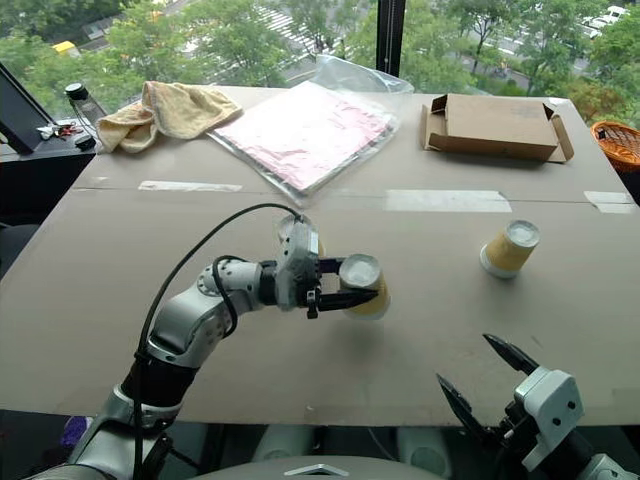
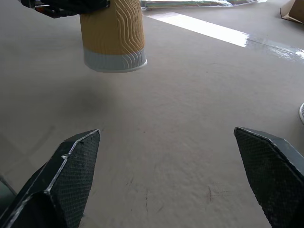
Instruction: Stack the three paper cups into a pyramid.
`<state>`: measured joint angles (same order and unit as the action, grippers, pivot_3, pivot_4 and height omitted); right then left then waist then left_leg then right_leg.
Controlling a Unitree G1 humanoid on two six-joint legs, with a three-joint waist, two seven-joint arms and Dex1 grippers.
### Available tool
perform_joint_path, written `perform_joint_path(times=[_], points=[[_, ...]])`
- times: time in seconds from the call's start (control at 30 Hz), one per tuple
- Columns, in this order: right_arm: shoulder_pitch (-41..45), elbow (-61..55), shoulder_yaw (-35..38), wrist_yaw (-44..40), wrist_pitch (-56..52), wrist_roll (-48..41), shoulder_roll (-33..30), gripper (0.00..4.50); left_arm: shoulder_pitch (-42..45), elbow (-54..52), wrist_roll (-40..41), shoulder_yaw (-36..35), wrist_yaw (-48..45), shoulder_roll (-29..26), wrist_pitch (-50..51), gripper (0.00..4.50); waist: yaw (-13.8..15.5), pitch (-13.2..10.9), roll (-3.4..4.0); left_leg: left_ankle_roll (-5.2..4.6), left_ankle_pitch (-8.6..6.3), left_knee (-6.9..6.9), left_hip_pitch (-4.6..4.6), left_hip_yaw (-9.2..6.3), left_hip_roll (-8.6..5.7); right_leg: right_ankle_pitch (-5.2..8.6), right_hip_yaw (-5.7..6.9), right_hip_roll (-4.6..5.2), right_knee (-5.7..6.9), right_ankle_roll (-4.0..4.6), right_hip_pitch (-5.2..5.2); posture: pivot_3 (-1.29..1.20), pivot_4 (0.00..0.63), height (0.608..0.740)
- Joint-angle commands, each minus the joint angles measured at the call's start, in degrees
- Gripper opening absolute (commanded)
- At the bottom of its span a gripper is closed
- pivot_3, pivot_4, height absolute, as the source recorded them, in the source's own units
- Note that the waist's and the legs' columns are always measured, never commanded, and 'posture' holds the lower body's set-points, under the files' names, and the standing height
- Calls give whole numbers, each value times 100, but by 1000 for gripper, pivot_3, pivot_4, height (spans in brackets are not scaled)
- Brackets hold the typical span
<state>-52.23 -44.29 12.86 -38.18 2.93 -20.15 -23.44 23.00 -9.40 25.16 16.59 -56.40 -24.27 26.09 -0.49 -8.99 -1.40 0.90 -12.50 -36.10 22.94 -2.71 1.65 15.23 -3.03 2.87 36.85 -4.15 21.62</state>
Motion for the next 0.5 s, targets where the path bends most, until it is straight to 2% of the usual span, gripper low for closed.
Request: perform_joint_path(times=[0.03, 0.13, 0.5], points=[[-238, -296, 23, 124, 234, 115, 148, 4500, 463, 427, -490, 274, 321, 473, -302, 2226, 21, 0, 0, 0, 0, -1, 1, -1, -1, 0, 0, 0, 0, 0, 0, 0, 150, 740], [-388, -281, -2, 178, 350, 199, 288, 4500, 684, 822, -797, 396, 542, 842, -446, 2226, 65, 0, 0, 0, 0, -5, 7, -2, -6, 0, 0, 2, -1, 0, 0, 0, 150, 740], [-405, -134, 81, 239, 506, 227, 377, 4500, 974, 1170, -1270, 428, 1018, 1427, -425, 2226, 68, -1, 2, 0, 0, -10, 17, -7, -6, 1, 2, 2, -2, 0, 4, 0, 150, 740]])
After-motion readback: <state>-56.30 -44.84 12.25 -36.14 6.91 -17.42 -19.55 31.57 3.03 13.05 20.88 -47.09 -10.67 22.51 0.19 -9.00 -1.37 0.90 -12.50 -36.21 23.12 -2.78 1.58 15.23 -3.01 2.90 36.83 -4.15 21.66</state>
